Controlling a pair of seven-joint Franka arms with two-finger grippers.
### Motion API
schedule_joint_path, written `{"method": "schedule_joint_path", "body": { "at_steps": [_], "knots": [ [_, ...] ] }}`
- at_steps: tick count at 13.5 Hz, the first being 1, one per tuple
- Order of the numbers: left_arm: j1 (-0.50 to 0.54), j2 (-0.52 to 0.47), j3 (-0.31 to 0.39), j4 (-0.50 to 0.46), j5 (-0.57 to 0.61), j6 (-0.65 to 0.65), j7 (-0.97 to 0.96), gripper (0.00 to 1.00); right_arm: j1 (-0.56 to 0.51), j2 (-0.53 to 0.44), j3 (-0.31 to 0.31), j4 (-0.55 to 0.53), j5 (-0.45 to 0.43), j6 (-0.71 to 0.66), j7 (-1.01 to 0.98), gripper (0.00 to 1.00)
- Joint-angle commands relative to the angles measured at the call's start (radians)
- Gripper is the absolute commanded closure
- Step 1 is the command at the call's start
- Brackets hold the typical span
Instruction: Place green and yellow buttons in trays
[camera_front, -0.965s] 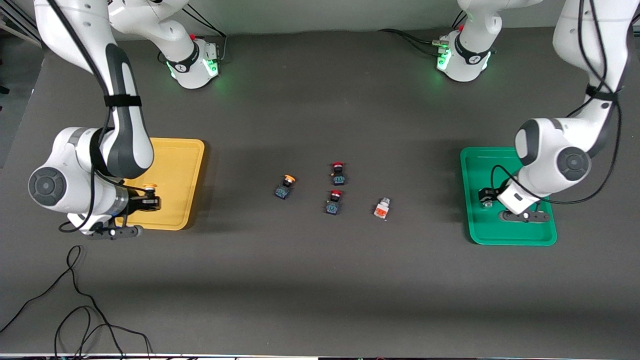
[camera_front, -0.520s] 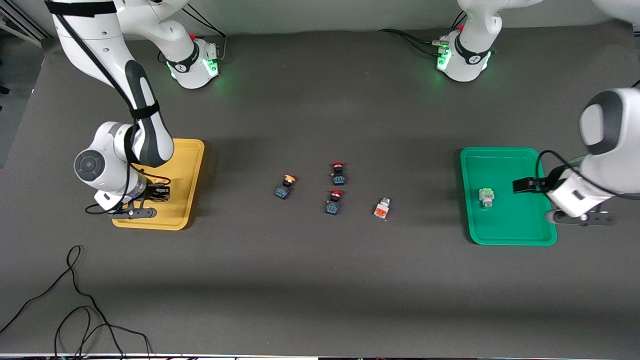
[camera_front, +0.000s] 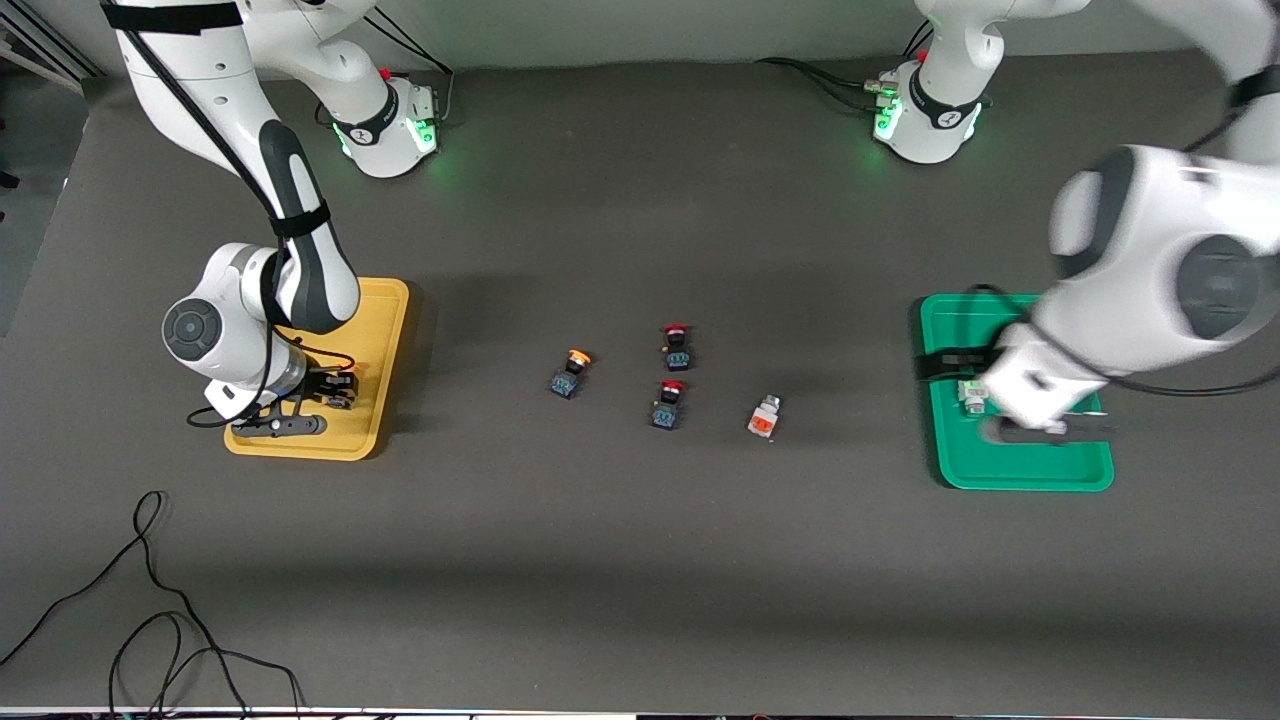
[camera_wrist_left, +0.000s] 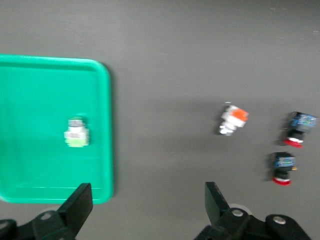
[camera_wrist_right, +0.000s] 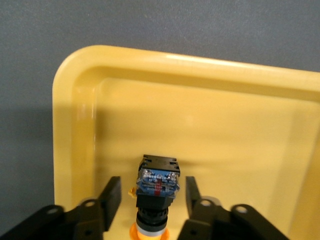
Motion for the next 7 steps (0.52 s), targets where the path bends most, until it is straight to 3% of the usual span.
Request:
{"method": "schedule_joint_path", "body": {
  "at_steps": [1, 7],
  "knots": [
    [-0.133, 0.045, 0.012, 0.022, 0.007, 0.078, -0.173, 0.00, 0.010, -0.044, -0.013, 0.006, 0.034, -0.041, -0.035, 0.00],
    [-0.285, 0.188, 0.012, -0.034, 0.105, 0.284, -0.186, 0.00, 0.042, -0.090, -0.007, 0.285, 0.034, -0.416, 0.189, 0.00]
  ]
}}
